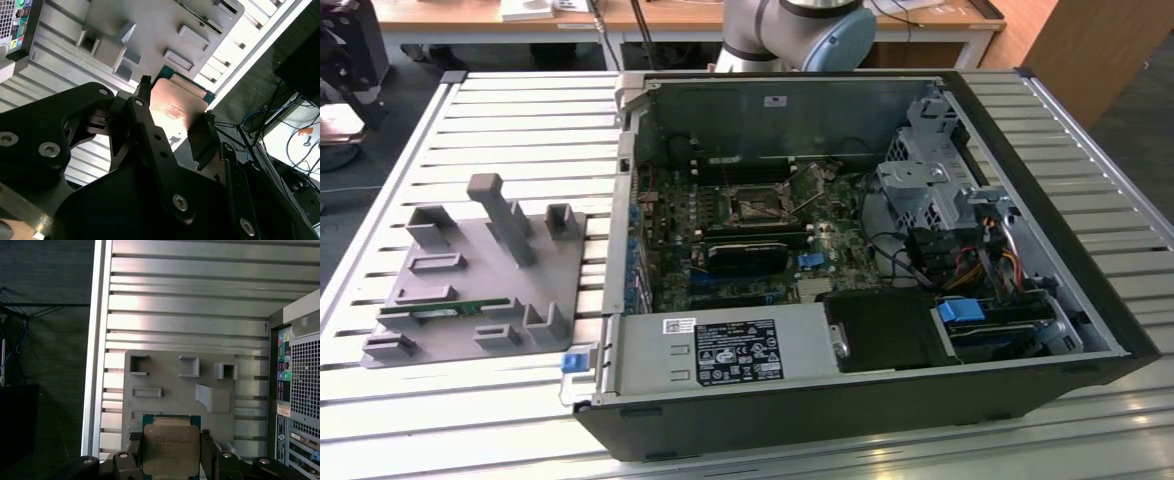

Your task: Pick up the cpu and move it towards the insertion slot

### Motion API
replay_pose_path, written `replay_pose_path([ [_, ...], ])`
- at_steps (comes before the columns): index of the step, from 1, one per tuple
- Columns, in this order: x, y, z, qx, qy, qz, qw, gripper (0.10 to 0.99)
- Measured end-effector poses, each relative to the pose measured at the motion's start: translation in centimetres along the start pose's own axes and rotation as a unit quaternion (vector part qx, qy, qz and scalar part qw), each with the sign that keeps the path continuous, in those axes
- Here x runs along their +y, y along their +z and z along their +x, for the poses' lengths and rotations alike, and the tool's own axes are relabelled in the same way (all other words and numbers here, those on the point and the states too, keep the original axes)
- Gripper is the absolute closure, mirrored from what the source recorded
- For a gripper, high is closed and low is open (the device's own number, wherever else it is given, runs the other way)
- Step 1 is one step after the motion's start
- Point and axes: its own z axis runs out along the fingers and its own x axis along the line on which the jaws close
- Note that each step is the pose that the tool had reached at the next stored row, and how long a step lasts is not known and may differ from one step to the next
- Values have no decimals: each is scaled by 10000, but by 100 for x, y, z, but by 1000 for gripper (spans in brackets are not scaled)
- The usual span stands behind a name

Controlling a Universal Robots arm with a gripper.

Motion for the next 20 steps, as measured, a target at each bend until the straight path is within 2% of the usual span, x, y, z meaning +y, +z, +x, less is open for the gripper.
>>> replay_pose_path([
  [20, -5, -10, -169, 19, 1, -1, 10000, 541],
])
